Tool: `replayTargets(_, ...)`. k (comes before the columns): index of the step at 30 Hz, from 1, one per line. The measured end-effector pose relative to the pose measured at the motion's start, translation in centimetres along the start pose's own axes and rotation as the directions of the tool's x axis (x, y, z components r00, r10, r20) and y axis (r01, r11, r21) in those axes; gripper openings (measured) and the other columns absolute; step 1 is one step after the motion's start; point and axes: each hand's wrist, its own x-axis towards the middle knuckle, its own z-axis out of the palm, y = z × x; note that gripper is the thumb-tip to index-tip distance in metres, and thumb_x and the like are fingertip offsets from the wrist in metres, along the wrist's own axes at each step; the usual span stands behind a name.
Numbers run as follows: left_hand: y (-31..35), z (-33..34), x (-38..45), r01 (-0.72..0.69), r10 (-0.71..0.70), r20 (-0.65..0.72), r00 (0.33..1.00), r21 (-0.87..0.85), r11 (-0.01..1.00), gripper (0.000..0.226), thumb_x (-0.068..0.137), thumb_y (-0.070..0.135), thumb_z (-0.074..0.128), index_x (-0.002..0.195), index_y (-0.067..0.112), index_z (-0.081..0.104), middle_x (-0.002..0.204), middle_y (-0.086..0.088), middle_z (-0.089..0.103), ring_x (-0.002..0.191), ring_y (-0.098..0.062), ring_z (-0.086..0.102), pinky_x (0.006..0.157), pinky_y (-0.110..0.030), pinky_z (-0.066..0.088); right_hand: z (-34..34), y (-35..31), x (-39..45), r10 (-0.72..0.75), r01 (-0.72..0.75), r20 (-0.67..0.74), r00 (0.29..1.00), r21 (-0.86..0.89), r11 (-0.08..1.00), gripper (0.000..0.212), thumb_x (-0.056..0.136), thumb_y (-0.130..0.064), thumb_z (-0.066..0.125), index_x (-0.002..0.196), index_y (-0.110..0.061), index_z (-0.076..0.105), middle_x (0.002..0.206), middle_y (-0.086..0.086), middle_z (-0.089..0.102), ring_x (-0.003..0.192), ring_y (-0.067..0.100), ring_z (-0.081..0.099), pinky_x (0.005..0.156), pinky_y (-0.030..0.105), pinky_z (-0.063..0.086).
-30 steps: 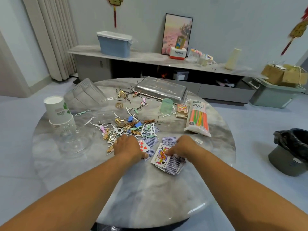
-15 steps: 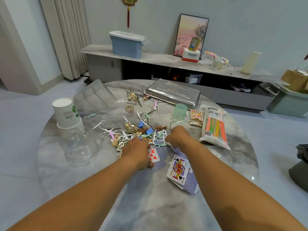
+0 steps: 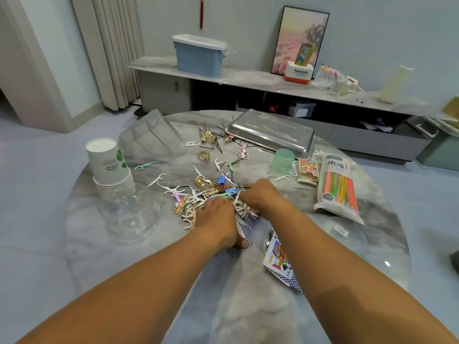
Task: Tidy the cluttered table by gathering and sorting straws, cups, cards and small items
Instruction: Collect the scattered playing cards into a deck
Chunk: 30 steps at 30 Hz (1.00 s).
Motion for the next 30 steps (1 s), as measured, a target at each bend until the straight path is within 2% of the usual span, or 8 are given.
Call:
replayTargets(2, -0.2, 0.1, -0.1, -0.024, 0.024, -0.003, 1.0, -0.025, 0.999, 0.096, 0.059, 0.059, 0.091, 0.138, 0.024, 0.051, 0.142, -0.003, 0.044, 0.136, -0.029, 0.036, 0.107, -0.044, 0.037, -0.8, 0.4, 0.0, 0.028, -0.026, -0.013, 1.0, 0.109, 0.994, 0.017, 0.089, -0.01, 0.056, 0.074, -0.006, 0.05, 0.082, 0.011, 0.054, 0.076, 0.026, 0.054, 0.064, 0.031, 0.044)
replayTargets(7, -1.1, 0.2, -0.3, -0.078, 0.076, -0.03, 0.997, -0.078, 0.994, 0.104, 0.064, 0.057, 0.089, 0.15, 0.025, 0.042, 0.15, -0.003, 0.043, 0.139, -0.028, 0.035, 0.11, -0.041, 0.036, -1.6, 0.9, -0.5, 0.144, -0.171, 0.095, 0.985, 0.455, 0.874, 0.01, 0.092, -0.004, 0.059, 0.083, -0.003, 0.054, 0.078, 0.013, 0.06, 0.065, 0.023, 0.057, 0.055, 0.024, 0.046)
replayTargets(9, -1.2, 0.2, -0.3, -0.074, 0.071, -0.036, 0.997, -0.09, 0.993, 0.102, 0.064, 0.058, 0.089, 0.15, 0.025, 0.043, 0.147, -0.004, 0.044, 0.137, -0.028, 0.036, 0.109, -0.04, 0.036, -1.6, 1.1, -0.8, 0.159, -0.2, 0.128, 0.979, 0.446, 0.873, 0.012, 0.091, 0.0, 0.061, 0.081, -0.001, 0.054, 0.067, 0.013, 0.058, 0.055, 0.021, 0.056, 0.04, 0.018, 0.041)
replayTargets(14, -1.5, 0.7, -0.3, -0.057, 0.047, -0.07, 0.996, -0.142, 0.988, 0.098, 0.066, 0.058, 0.087, 0.147, 0.021, 0.045, 0.144, -0.003, 0.041, 0.134, -0.026, 0.037, 0.108, -0.038, 0.037, -1.1, 1.0, -1.3, 0.161, -0.257, 0.248, 0.955, 0.426, 0.867, 0.011, 0.097, -0.013, 0.062, 0.092, -0.003, 0.061, 0.073, 0.011, 0.066, 0.062, 0.021, 0.061, 0.052, 0.026, 0.045)
replayTargets(19, -1.3, 1.0, -0.1, -0.039, 0.02, -0.096, 0.995, -0.198, 0.979, 0.093, 0.065, 0.056, 0.088, 0.141, 0.02, 0.048, 0.141, -0.003, 0.044, 0.131, -0.028, 0.037, 0.108, -0.04, 0.037, -0.8, 0.4, -1.0, 0.021, -0.054, 0.118, 0.993, 0.29, 0.956, 0.023, 0.1, -0.011, 0.052, 0.076, -0.009, 0.053, 0.079, 0.007, 0.058, 0.063, 0.015, 0.048, 0.048, 0.024, 0.037)
replayTargets(23, -1.5, 1.2, 0.2, -0.031, -0.003, -0.127, 0.992, -0.263, 0.964, 0.091, 0.062, 0.053, 0.091, 0.137, 0.021, 0.052, 0.138, -0.004, 0.046, 0.128, -0.03, 0.038, 0.105, -0.039, 0.037, -0.8, -0.8, -0.9, 0.008, -0.072, 0.165, 0.986, 0.384, 0.921, 0.003, 0.097, -0.01, 0.053, 0.099, -0.01, 0.055, 0.097, 0.011, 0.058, 0.084, 0.023, 0.058, 0.077, 0.035, 0.055)
replayTargets(27, -1.8, 1.2, 0.5, -0.034, -0.015, -0.138, 0.99, -0.342, 0.939, 0.101, 0.061, 0.045, 0.095, 0.147, 0.026, 0.046, 0.142, -0.005, 0.043, 0.134, -0.029, 0.037, 0.109, -0.035, 0.034, -1.1, -0.6, -1.1, 0.09, -0.228, 0.295, 0.951, 0.477, 0.849, 0.013, 0.098, -0.005, 0.053, 0.086, -0.003, 0.056, 0.055, 0.008, 0.065, 0.042, 0.017, 0.063, 0.043, 0.025, 0.052)
replayTargets(30, -2.0, 1.3, 0.7, -0.03, -0.029, -0.146, 0.989, -0.389, 0.921, 0.104, 0.059, 0.04, 0.097, 0.147, 0.027, 0.044, 0.143, -0.006, 0.044, 0.136, -0.029, 0.038, 0.11, -0.039, 0.035, -1.4, -0.1, -1.6, 0.07, -0.239, 0.362, 0.929, 0.447, 0.862, 0.008, 0.094, -0.012, 0.069, 0.096, -0.008, 0.062, 0.077, 0.007, 0.07, 0.063, 0.017, 0.068, 0.048, 0.026, 0.052)
